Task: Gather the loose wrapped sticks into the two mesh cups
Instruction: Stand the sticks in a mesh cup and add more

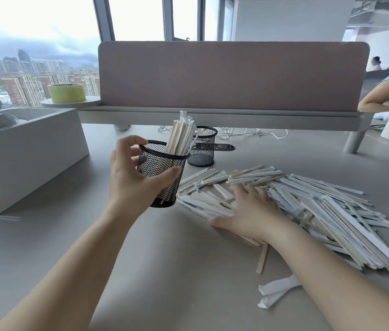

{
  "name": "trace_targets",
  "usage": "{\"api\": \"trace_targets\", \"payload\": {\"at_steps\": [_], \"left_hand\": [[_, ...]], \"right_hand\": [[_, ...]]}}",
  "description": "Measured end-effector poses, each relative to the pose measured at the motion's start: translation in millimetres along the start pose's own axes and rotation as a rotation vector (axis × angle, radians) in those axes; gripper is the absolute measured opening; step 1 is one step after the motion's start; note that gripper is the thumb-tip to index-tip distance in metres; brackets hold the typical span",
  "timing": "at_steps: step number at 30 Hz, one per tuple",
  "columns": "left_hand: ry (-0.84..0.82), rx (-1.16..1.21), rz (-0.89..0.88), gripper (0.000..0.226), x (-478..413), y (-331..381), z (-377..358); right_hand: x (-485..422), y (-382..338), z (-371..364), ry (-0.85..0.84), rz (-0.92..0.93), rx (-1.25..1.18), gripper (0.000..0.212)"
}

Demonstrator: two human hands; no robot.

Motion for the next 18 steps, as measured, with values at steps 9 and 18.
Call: {"api": "trace_targets", "payload": {"at_steps": [9,18], "left_hand": [[-0.123,0.074,0.067,0.064,10.8,1.2,-1.0],[-0.246,0.088,0.105,0.064,20.1,5.9,-4.4]], "right_hand": [[-5.7,-6.9,6.4,0.032,0.108,0.142,0.063],[-4.2,3.6,11.7,-0.082,0.101,-0.032,0.079]]}}
Point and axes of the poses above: each hand's wrist, its own x-axis away from the middle knuckle, its own z-axis out of the back of the hand, y = z × x, the point moved 1 cm from there along -x, towards the middle knuckle, and after that the axes turned 6 degrees about -x, right-handed, at the moved point
